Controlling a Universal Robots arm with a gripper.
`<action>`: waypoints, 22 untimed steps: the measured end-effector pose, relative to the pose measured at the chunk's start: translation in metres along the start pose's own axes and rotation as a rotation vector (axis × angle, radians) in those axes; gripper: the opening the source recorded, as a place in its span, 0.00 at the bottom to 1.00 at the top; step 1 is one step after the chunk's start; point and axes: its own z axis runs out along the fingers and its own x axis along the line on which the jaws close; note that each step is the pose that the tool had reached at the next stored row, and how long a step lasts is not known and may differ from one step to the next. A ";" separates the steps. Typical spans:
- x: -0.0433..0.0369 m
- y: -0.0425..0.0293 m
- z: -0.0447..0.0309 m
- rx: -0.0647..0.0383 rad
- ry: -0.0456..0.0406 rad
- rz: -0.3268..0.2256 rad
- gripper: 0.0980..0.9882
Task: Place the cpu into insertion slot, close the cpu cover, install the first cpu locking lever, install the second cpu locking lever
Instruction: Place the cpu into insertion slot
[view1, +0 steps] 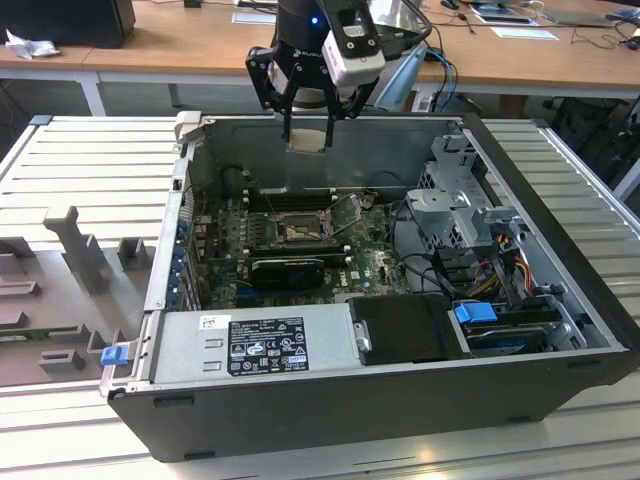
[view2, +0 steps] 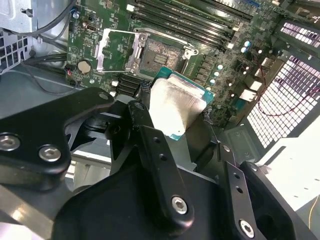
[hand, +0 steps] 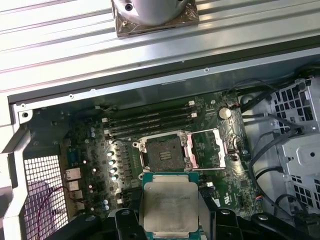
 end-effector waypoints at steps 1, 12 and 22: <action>0.0000 0.0000 0.0000 0.000 -0.0004 0.004 0.48; 0.0000 0.0000 0.0006 -0.002 -0.0109 0.122 0.48; -0.0001 -0.0003 0.0034 -0.002 -0.0125 0.145 0.48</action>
